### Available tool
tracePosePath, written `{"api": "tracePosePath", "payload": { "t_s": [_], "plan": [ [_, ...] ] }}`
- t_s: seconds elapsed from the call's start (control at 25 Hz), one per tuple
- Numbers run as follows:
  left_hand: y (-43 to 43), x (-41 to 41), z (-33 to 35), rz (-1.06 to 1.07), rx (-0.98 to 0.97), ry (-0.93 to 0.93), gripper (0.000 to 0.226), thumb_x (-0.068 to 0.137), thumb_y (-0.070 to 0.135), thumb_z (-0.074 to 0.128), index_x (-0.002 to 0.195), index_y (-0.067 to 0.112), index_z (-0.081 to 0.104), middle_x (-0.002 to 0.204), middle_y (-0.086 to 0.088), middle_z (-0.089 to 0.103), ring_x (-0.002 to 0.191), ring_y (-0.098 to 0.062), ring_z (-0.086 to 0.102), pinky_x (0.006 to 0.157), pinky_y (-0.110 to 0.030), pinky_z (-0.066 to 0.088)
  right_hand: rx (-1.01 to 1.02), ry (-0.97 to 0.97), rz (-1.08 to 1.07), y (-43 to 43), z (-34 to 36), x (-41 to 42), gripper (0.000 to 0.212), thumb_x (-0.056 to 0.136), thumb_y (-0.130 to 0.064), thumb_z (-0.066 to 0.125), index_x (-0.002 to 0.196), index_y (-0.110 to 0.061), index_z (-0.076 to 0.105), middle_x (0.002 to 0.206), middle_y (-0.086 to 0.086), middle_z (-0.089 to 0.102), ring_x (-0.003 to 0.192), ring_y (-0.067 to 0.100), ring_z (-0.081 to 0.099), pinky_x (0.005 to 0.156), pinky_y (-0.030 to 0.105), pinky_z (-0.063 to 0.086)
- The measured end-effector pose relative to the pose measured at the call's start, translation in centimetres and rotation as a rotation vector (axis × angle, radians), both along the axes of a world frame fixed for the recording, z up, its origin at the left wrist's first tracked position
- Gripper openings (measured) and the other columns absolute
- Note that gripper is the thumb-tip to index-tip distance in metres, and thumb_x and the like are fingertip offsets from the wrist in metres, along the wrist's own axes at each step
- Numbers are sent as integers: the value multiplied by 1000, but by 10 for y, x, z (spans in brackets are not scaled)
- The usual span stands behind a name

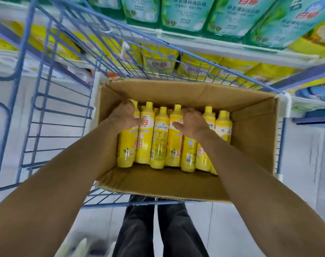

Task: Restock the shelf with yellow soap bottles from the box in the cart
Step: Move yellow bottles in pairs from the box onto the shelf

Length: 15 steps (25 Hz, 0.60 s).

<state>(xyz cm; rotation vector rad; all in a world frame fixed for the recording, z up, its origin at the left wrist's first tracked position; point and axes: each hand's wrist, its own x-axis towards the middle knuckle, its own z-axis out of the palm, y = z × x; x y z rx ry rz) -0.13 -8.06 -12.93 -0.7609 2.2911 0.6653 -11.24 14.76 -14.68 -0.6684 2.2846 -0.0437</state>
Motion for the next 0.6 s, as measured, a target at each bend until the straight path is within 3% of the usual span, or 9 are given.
{"api": "tracePosePath", "payload": {
  "t_s": [0.16,0.24,0.32,0.44,0.52,0.6],
  "plan": [
    [-2,-2,-25,278,127,79,54,80,32,83,125,10,64,129,-10,66,118,-23,62,99,-30,48,-45,-60,-150,-8,-30,0,61,89,-52,65,126,-5,58,127,18,58,121,35,56,96,39,49],
    [3,4,-30,341,172,113,53,79,23,84,125,7,65,121,-8,68,104,-15,61,84,-16,42,-57,-62,-222,-11,-38,4,58,86,-47,70,123,-4,59,125,18,59,119,34,57,93,36,48],
    [6,7,-36,334,171,140,44,78,23,85,116,6,70,104,-1,66,92,-11,56,70,-10,34,-65,-50,-291,-14,-44,5,56,84,-43,74,120,-3,59,123,17,61,116,33,58,83,32,45],
    [-1,5,-44,339,188,55,46,73,35,88,104,6,71,102,0,68,93,-19,63,73,-24,42,-78,-70,-403,-15,-44,2,52,76,-39,82,110,-6,61,113,12,67,106,30,64,71,26,38],
    [-6,4,-43,370,254,41,47,68,35,91,98,3,73,101,-10,74,93,-28,69,73,-34,50,-90,-114,-451,-13,-41,-1,56,72,-41,86,111,-9,63,113,9,68,105,27,65,71,27,42],
    [-3,6,-37,386,369,102,33,70,25,91,86,3,72,87,-11,72,81,-25,68,71,-39,52,-120,-144,-459,-9,-35,-1,61,70,-41,88,116,-7,65,116,9,69,107,27,65,79,31,50]
  ]
}}
